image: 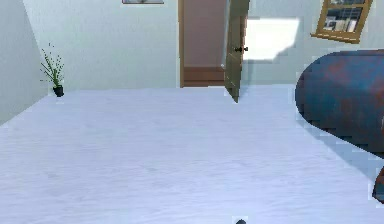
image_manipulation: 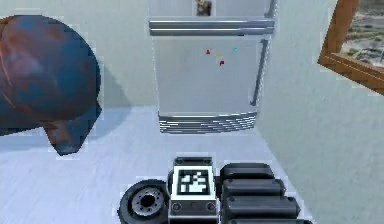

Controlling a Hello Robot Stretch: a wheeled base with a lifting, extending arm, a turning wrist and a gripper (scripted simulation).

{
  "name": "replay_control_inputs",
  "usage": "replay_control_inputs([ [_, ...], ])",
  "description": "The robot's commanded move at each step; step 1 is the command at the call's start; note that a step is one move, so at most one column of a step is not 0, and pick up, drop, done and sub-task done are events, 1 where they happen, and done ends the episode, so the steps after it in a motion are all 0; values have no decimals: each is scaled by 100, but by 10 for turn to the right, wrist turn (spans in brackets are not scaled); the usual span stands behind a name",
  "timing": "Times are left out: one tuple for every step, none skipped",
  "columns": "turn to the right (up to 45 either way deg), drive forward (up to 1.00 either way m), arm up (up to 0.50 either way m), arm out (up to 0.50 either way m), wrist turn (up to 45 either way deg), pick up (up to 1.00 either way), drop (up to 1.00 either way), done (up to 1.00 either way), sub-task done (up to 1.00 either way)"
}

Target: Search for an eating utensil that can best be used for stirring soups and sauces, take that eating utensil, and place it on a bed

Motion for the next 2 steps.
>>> replay_control_inputs([
  [0,5,0,0,0,0,0,0,0],
  [-450,0,0,0,0,0,0,0,0],
])
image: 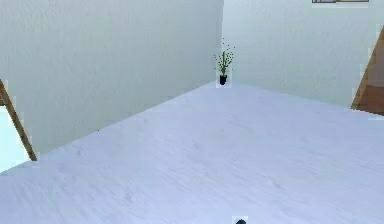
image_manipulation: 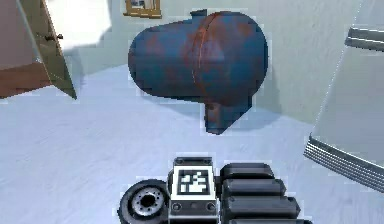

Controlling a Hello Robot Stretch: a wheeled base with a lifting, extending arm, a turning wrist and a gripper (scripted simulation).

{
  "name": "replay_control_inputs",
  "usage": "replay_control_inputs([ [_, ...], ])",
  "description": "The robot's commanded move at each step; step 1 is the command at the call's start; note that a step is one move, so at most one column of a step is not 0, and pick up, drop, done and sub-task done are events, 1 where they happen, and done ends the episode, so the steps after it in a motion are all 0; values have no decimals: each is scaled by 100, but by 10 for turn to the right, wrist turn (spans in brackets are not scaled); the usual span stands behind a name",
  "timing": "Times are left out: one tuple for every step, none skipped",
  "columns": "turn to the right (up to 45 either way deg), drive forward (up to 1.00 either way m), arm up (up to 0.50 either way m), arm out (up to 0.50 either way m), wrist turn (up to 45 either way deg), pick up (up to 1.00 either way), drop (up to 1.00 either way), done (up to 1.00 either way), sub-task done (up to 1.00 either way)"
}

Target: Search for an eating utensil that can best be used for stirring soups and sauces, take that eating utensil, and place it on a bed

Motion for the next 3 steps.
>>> replay_control_inputs([
  [0,35,0,0,0,0,0,0,0],
  [-450,0,0,0,0,0,0,0,0],
  [-90,0,0,0,0,0,0,0,0],
])
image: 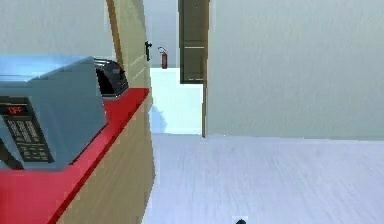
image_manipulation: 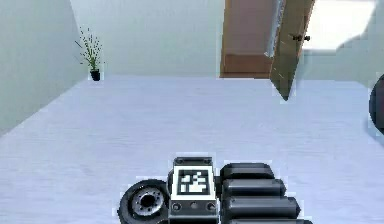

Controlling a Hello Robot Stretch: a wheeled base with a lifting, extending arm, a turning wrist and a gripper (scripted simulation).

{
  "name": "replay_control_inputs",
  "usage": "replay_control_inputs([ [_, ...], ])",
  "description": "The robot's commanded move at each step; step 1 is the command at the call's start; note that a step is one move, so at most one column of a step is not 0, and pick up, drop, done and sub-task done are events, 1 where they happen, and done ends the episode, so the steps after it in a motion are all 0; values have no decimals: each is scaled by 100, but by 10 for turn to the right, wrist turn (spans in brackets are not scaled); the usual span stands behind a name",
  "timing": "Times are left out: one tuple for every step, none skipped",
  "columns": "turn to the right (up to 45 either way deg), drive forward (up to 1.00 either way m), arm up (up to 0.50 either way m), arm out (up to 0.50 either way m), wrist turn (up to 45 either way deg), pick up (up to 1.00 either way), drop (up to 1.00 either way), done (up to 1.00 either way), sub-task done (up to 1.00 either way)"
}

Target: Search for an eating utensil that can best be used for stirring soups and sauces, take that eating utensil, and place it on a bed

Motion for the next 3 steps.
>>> replay_control_inputs([
  [0,100,0,0,0,0,0,0,0],
  [0,95,0,0,0,0,0,0,0],
  [-390,0,0,0,0,0,0,0,0],
])
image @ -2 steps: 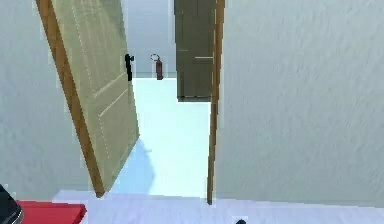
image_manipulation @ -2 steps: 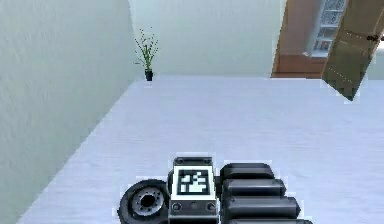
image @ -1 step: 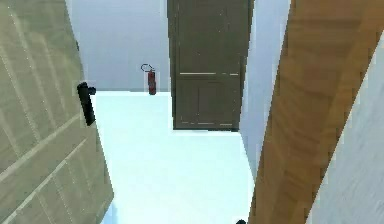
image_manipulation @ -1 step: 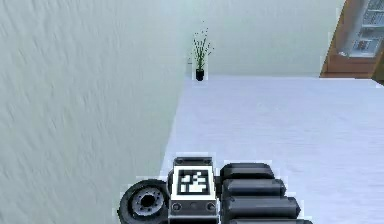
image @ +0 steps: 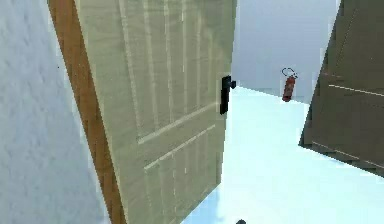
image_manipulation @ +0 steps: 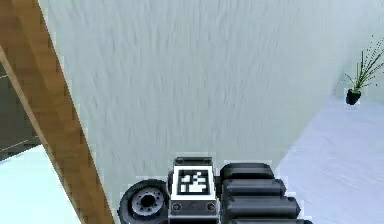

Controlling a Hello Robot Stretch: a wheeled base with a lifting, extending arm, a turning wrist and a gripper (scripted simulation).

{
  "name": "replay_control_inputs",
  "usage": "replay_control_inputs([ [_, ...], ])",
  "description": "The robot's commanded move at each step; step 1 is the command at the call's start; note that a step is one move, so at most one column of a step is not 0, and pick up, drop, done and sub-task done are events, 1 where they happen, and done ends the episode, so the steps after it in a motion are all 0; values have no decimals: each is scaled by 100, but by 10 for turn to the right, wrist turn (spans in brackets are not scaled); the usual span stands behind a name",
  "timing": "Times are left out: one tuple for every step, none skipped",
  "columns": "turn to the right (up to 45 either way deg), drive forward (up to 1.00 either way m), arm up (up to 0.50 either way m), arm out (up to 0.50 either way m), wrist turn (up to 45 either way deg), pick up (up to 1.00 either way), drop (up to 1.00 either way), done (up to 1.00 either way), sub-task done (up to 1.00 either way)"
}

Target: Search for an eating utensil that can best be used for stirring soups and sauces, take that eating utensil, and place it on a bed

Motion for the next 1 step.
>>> replay_control_inputs([
  [0,25,0,0,0,0,0,0,0],
])
